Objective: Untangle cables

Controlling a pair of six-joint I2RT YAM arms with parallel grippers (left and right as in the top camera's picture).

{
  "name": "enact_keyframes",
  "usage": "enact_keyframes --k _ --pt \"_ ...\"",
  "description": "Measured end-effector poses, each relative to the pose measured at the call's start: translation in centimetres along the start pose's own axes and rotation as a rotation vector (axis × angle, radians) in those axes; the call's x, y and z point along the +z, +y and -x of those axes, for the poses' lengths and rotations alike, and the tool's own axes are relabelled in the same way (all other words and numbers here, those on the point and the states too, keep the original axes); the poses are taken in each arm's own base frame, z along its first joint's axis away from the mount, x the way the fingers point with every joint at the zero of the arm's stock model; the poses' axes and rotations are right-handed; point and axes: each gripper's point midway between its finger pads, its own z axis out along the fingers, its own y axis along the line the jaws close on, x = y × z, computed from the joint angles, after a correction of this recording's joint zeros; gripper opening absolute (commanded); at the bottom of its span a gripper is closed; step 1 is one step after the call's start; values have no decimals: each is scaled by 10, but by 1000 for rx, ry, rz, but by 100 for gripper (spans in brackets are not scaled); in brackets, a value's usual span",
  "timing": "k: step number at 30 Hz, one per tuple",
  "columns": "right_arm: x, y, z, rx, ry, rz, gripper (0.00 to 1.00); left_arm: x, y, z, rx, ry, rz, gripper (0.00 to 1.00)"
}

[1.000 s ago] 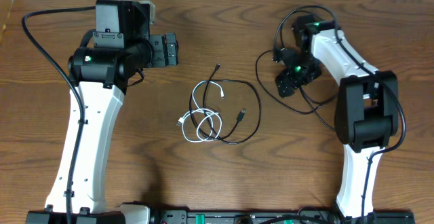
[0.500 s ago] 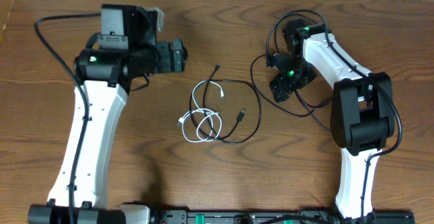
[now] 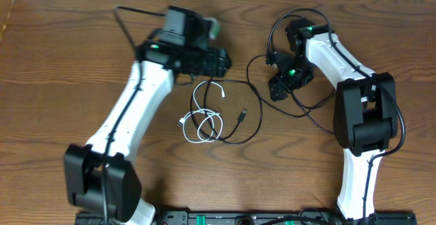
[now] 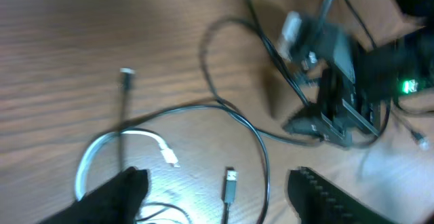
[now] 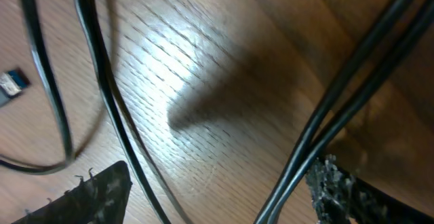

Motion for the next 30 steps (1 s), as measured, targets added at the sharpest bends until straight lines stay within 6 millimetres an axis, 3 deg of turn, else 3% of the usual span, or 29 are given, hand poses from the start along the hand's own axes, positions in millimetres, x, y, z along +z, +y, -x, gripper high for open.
enact_keyframes --k 4,7,14,16,30 --pt "0 -1 5 35 -41 36 57 15 -23 -12 72 43 -28 57" --pt "2 -4 10 75 -65 39 31 17 -32 -15 98 49 -41 56" --pt "4 -21 11 197 -62 -51 5 15 -22 -11 78 40 -30 57" --pt "4 -25 10 233 -55 -87 1 14 -19 -10 71 37 -26 57" --pt "-11 -76 -5 445 -56 -311 1 13 -18 -8 63 30 -25 57"
